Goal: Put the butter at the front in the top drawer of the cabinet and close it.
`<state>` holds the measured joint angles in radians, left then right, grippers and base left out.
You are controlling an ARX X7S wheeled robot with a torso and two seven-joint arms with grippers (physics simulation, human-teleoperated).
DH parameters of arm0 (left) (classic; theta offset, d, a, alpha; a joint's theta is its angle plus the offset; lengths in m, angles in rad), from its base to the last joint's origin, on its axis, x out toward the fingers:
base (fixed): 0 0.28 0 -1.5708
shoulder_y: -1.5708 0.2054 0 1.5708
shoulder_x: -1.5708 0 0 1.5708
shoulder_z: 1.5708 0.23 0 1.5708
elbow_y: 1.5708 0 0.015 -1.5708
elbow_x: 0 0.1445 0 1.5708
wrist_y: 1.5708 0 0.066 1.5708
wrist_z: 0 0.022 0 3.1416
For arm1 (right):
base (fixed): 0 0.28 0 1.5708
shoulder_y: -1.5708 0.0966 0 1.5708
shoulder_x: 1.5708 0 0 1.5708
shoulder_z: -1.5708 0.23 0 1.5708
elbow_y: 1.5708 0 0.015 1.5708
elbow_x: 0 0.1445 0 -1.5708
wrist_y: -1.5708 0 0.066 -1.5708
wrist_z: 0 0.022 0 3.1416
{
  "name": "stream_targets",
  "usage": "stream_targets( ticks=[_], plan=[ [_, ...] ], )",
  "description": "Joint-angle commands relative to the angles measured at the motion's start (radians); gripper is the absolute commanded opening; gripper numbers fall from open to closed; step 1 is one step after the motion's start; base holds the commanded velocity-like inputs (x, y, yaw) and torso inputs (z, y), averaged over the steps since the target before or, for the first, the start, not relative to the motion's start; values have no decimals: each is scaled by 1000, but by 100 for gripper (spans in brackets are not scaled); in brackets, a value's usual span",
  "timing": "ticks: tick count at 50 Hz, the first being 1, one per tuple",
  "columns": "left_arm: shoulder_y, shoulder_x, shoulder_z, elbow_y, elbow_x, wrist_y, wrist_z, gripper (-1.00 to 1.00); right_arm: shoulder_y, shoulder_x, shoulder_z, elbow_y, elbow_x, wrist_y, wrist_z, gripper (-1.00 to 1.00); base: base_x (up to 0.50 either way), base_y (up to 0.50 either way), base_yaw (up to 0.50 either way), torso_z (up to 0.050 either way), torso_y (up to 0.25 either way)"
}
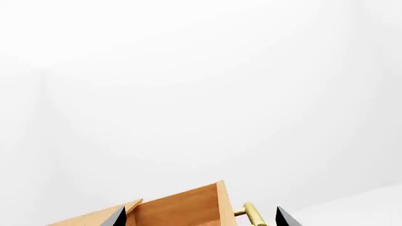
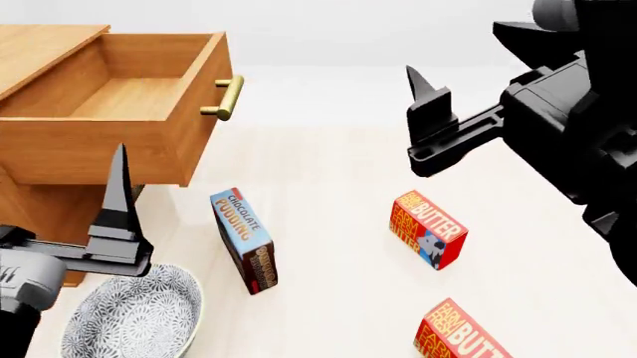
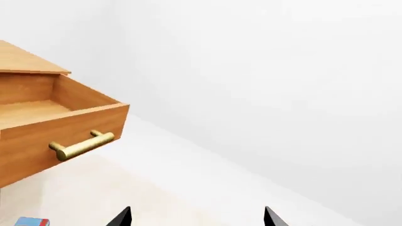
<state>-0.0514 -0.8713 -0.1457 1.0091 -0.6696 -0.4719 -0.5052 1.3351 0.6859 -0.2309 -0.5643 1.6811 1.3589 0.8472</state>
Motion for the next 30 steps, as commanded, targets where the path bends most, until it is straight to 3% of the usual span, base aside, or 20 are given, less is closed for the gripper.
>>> stream_targets(
  ticks=[1,5,11,30],
  plan=[
    [250,-35,-105,11,48,203,12,100,246,112,-166,169,-267,144,-500,100,0,0,0,0,0],
    [247,-31,-91,-4,57,221,24,100,289,165,-331,240,-481,78,-734,100,0,0,0,0,0],
    [222,-28,-63,-14,71,235,30,100,329,164,-493,425,-630,23,-923,100,0,0,0,0,0],
    [185,-4,-4,-42,101,276,44,100,415,-193,-825,1230,-927,-158,-1262,100,0,0,0,0,0]
  ],
)
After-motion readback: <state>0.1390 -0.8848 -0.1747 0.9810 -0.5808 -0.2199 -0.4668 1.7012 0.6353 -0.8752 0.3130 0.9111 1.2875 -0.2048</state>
